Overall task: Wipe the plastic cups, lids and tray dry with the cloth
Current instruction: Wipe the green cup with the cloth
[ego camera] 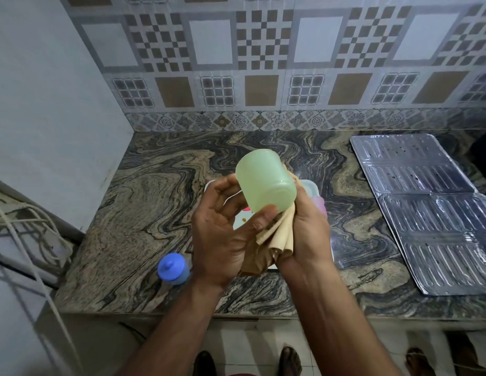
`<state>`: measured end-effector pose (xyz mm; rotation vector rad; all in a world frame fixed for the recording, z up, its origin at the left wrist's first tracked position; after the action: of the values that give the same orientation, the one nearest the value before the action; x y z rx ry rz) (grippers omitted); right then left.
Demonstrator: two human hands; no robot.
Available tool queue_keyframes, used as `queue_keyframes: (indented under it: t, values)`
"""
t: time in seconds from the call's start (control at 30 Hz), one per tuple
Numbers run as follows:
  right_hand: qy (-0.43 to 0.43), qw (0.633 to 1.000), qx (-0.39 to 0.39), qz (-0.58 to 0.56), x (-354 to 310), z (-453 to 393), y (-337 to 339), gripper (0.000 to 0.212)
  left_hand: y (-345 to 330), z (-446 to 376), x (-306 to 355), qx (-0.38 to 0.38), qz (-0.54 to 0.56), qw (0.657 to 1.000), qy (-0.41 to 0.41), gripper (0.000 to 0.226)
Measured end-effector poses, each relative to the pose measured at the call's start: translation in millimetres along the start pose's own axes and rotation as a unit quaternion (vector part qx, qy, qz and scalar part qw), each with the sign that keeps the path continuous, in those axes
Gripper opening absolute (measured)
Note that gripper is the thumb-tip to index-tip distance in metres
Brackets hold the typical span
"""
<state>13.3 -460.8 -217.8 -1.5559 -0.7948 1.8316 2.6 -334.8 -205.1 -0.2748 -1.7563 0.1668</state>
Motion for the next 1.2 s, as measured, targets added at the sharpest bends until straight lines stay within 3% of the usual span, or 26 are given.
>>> queue_keyframes:
  t: [0.07,0.17,0.33,0.4,0.5,0.57,0.67,0.7,0.77,0.8,0.87,0.97,1.07,1.13,1.2]
  values:
    - [-0.055,0.997,0.011,-0.051,11,-1,0,0.021,-2,1,-8,0.01,0.006,1.0,-0.001,0.068]
    - [-0.137,0.985,-0.004,-0.099,22,2,0,0.029,-1,1,-12,0.009,-0.011,1.0,-0.009,0.068]
    - [-0.191,0.976,-0.01,-0.102,37,12,3,0.039,-6,-5,-5,-0.011,-0.064,0.997,-0.042,0.067]
    - [-0.197,0.974,-0.025,-0.112,45,12,2,0.04,-11,-6,-1,-0.025,-0.098,0.994,-0.041,0.066]
    - [-0.185,0.976,-0.065,-0.096,52,10,0,0.015,-12,-5,6,-0.024,-0.184,0.981,-0.064,0.066]
    - [-0.178,0.979,-0.07,-0.069,60,4,15,0.02,-12,-5,12,-0.023,-0.253,0.964,-0.084,0.068]
    - [-0.169,0.985,-0.014,-0.034,68,0,42,0.04,-13,-5,19,-0.031,-0.334,0.936,-0.107,0.069]
    - [-0.161,0.987,0.006,-0.004,64,0,49,0.044,-12,-5,20,-0.032,-0.339,0.934,-0.112,0.07]
    - [-0.109,0.993,0.047,0.006,47,1,58,0.024,-8,-4,18,-0.035,-0.29,0.95,-0.114,0.073]
    - [-0.078,0.996,0.044,-0.005,37,0,60,0.019,-7,-4,15,-0.042,-0.24,0.964,-0.109,0.075]
    - [-0.027,0.999,0.02,0.005,15,0,53,0.031,-8,-2,9,-0.067,-0.147,0.982,-0.093,0.078]
    - [0.026,0.997,-0.019,0.066,-9,8,31,0.032,-14,3,3,-0.108,-0.086,0.989,-0.054,0.077]
    - [0.092,0.987,-0.002,0.131,-26,15,26,0.021,-15,4,3,-0.138,-0.112,0.983,-0.041,0.078]
    - [0.134,0.97,0.004,0.204,-36,22,22,0.025,-13,3,7,-0.145,-0.165,0.974,-0.047,0.08]
    - [0.175,0.949,0.004,0.26,-46,28,18,0.012,-10,2,14,-0.139,-0.247,0.956,-0.071,0.074]
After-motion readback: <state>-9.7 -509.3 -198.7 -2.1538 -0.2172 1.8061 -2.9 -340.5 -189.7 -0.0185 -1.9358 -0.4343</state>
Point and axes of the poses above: each hand's wrist, its own z-axis away from the middle knuckle, its own y-axis out of the back of the hand, x = y × z, the point moved 7 cm from there along -z, towards the middle knuckle, and after that the axes turned 15 degrees about -x, right-handed, at the moved point
